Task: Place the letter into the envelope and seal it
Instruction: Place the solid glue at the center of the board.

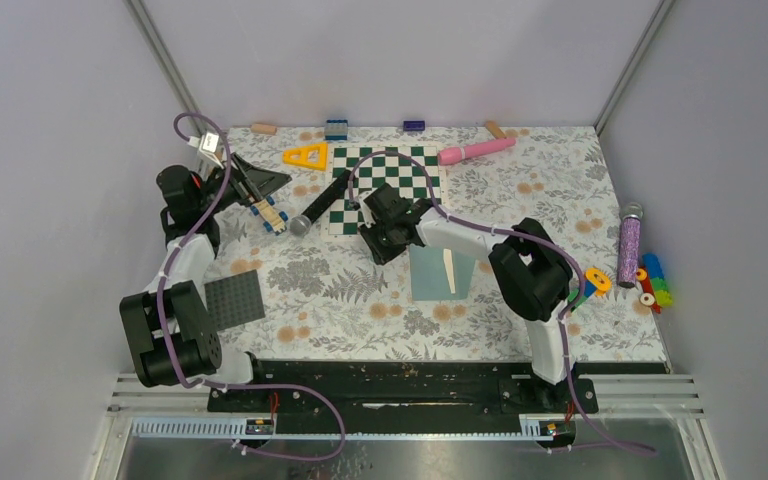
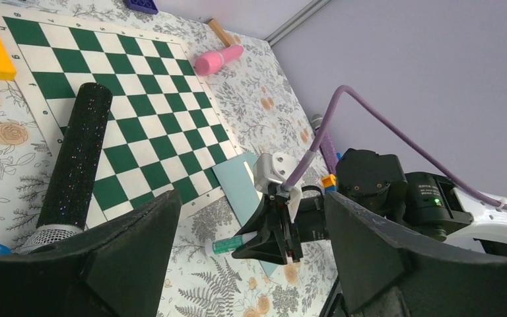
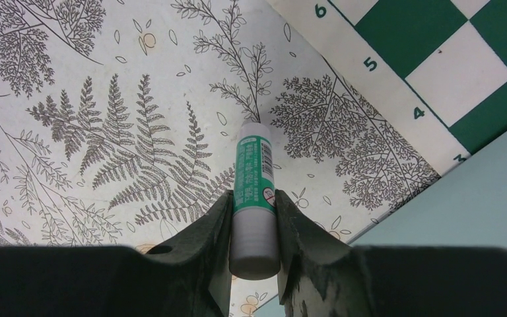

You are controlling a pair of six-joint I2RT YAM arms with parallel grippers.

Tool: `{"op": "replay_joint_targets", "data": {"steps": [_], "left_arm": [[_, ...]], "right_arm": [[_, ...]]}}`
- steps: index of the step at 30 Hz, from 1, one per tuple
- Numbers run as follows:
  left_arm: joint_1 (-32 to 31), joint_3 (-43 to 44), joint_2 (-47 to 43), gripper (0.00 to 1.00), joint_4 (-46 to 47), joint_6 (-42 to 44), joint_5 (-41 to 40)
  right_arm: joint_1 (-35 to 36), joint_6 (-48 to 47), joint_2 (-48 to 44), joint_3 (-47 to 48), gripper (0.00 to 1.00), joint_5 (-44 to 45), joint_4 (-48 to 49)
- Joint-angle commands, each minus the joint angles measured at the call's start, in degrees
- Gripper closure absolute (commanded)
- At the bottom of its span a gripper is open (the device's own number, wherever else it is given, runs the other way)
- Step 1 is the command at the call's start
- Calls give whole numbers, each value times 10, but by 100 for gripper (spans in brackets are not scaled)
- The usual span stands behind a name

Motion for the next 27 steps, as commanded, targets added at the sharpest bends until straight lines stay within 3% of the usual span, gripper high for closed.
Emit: {"op": "replay_joint_targets", "data": {"steps": [1,10,18,27], "left_arm": [[9,-9,-12,19,69,-27,22],[18,-19,-14,19,122,-73,33],[24,-26,-4,19,189,-125,40],[25,-28,7,19,217,-148,43]], "right_arm": [[8,-6,-3,-18,76,14,-10],[14,-21,-17,-39,68,9,-25],[15,-48,-35,-60,54,4,-34],[15,-51,45,83,51,-24,-143]]}}
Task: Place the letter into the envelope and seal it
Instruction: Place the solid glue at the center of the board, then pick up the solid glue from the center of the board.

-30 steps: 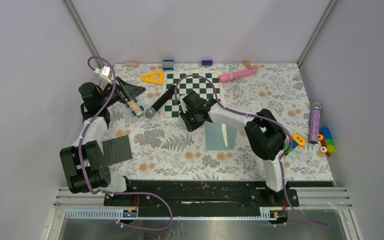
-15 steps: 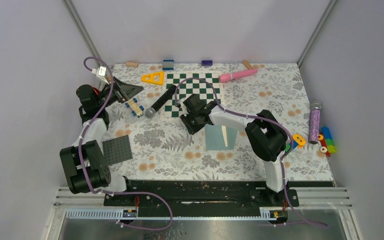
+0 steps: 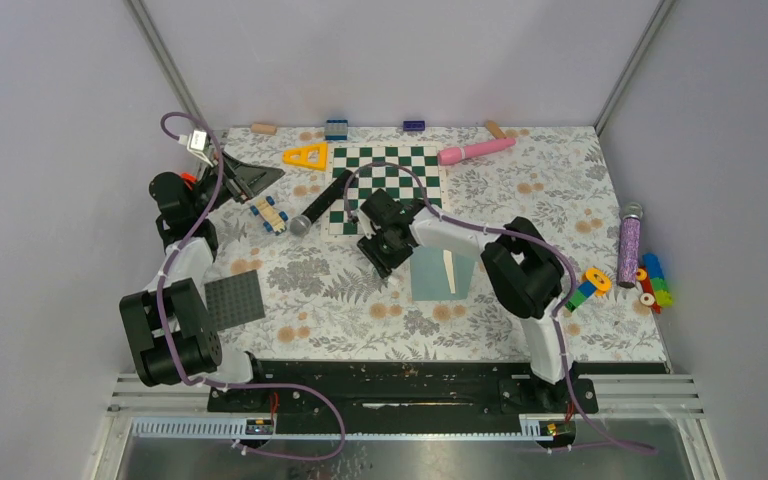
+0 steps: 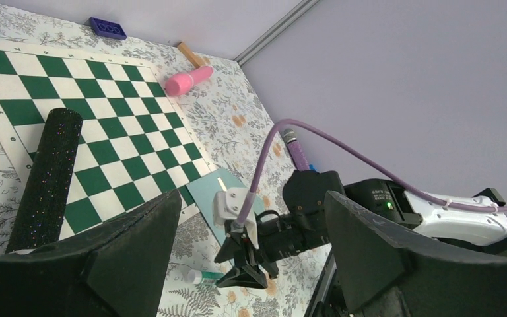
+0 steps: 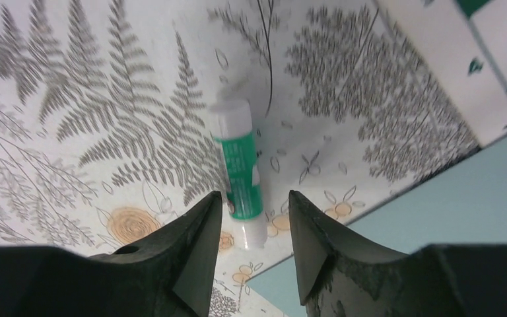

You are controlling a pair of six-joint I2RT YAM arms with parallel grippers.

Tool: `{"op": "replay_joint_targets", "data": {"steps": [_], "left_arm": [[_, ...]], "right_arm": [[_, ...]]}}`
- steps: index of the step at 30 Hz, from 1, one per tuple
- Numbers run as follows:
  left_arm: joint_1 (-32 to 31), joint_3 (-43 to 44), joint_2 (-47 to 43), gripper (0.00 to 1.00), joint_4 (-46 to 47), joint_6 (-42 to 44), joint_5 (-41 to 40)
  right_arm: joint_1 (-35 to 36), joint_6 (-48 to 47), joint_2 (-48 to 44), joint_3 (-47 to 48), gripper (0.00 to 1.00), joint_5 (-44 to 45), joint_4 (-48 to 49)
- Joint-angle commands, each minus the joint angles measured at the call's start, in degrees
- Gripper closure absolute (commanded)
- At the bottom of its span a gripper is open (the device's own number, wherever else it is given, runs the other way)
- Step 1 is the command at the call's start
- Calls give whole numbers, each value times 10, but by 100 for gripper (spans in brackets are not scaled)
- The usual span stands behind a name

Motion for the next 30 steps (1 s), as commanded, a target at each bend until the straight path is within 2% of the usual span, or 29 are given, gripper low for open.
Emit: {"op": "replay_joint_targets", "data": {"steps": [1,8,14,19,24,26,29,30], "left_arm": [[5,-6,5,19,50,-10,16],[8,-9,5,19,67,-22,16],[11,-11,8,19,82,-35,17],[12,-14,12,19,103,-53,20],[13,-18,11,18,106,-53,21],[13,-19,13,18,111,-54,21],[13,-22,19,18,135,-70,22],[13,-23,21,18,146,-79,24]], "right_arm": [[6,-12,50,114,50,-16,-90],[14,-17,108,195,47,14,-187],[31,-22,123,193,47,7,-200],[39,-32,166,252,50,10,-228],[40,-37,198,299,64,28,-262],[41,-39,202,306,74,42,-269],[41,-41,199,307,99,37,-272],[41,-43,194,307,100,32,-272]]}}
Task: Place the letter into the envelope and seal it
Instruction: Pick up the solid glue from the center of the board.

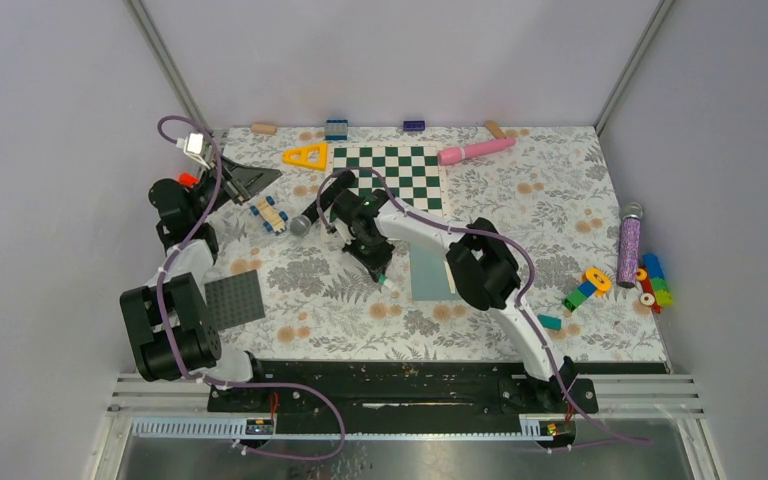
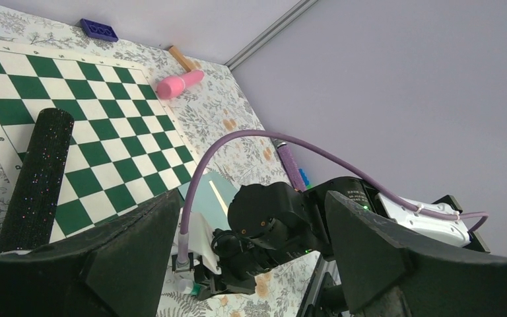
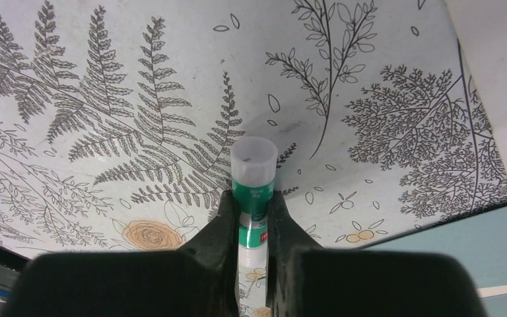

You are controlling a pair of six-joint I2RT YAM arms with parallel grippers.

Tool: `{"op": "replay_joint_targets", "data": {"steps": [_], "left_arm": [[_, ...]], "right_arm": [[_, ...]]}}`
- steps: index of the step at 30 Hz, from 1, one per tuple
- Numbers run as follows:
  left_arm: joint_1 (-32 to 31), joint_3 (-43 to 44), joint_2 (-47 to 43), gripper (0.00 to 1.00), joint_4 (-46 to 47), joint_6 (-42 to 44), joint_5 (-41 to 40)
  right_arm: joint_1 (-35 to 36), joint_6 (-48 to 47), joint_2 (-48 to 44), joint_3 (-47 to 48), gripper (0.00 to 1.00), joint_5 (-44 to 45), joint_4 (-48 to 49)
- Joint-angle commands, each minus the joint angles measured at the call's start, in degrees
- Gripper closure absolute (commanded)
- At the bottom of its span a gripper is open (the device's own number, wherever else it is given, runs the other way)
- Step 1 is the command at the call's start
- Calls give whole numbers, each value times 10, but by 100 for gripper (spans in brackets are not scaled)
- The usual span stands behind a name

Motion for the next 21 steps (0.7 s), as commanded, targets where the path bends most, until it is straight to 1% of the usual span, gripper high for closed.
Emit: {"op": "replay_joint_targets", "data": {"steps": [1,2,6,8,10,12,13,14,15,16,17,18,19,21], "left_arm": [[4,-6,10,17,83,-30,18],[3,-8,10,16,94,-37,19],[-8,-15,7,8,135,-59,26],[-25,-14,5,4,137,-55,29],[-53,-8,2,3,115,-34,31],[-93,7,0,2,49,16,29],[-118,21,-3,2,-4,57,26],[-145,38,-5,2,-76,109,19],[-172,60,-9,1,-189,201,8],[-205,86,-10,1,-282,275,-6],[-234,112,-10,1,-360,335,-20],[-274,138,-6,1,-410,380,-29],[-299,156,2,1,-430,395,-27],[-329,191,35,1,-419,366,-10]], "right_arm": [[5,-12,4,11,100,6,-28],[3,-16,-7,7,100,-5,-24],[-14,-13,-117,-39,100,-61,32],[-33,-1,-177,-63,100,-89,67],[-61,21,-232,-81,100,-125,99],[-98,60,-283,-105,100,-172,136],[-119,84,-308,-121,100,-198,159],[-140,109,-331,-136,100,-226,183],[-163,133,-352,-160,100,-251,205],[-184,161,-373,-182,100,-287,244],[-208,189,-392,-205,100,-311,277],[-232,231,-413,-233,100,-331,314],[-261,269,-440,-262,100,-352,361],[-304,349,-475,-339,100,-378,479]]}}
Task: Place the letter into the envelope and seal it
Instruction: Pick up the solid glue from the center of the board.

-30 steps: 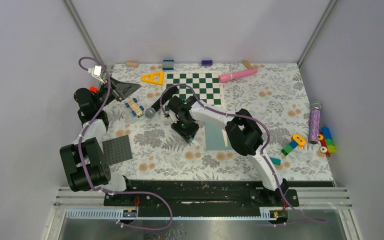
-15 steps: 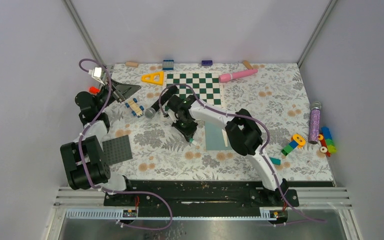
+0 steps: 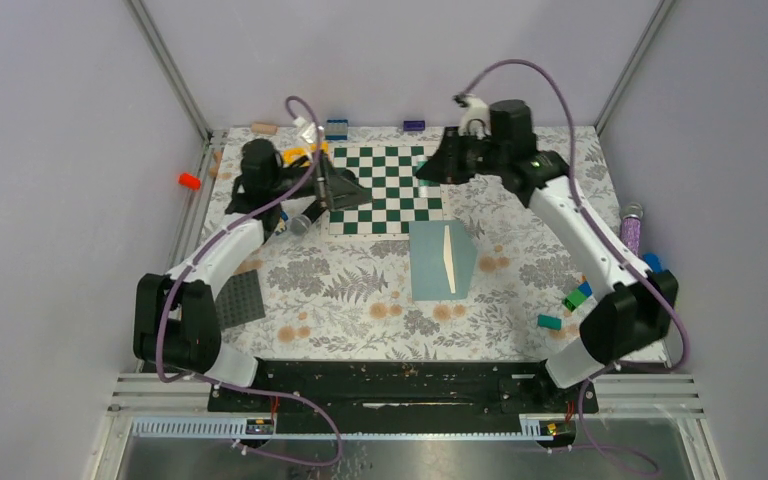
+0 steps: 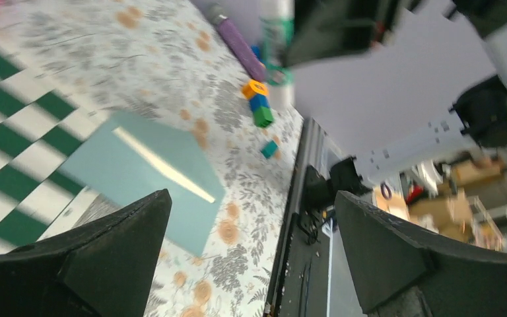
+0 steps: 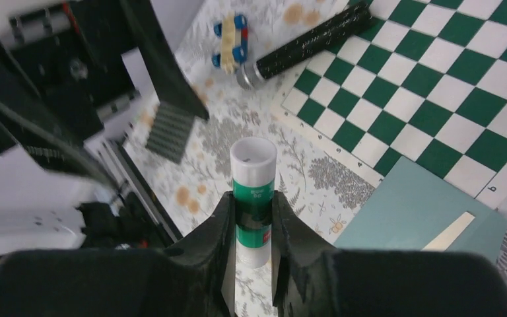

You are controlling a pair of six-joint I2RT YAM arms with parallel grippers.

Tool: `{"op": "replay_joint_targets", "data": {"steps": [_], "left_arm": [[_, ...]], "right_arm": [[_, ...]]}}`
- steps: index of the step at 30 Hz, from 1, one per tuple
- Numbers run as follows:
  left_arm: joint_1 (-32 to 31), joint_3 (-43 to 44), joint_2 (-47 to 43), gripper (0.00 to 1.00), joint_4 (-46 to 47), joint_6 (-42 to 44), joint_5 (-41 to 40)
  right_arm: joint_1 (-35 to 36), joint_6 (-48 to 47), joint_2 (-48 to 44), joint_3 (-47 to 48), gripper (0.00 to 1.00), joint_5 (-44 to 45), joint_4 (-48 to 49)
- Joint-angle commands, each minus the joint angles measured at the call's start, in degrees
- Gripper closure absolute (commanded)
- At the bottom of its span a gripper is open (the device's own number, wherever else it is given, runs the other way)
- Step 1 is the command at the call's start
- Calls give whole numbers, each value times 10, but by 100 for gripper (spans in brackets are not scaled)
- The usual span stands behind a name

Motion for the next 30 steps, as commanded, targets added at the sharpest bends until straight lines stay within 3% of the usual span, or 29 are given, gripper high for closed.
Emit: {"op": "replay_joint_targets", "data": {"steps": [1,5,11,16,21,30], "left_arm": [[-74,89,40,1,-105,93,11],[-111,109,95,1,14,-28,19],[-173,125,135,1,31,-58,-1],[-190,120,150,4,47,-79,-14],[-196,120,156,13,78,-107,-7],[-196,119,158,36,119,-141,-1]], "right_arm": [[-74,212,-60,-152,100,-121,264],[-104,330,-87,-278,100,-141,465],[-104,479,-80,-369,100,-154,678],[-104,490,-79,-394,100,-143,706],[-101,494,-73,-406,100,-131,724],[-66,460,-65,-409,100,-122,705]]}}
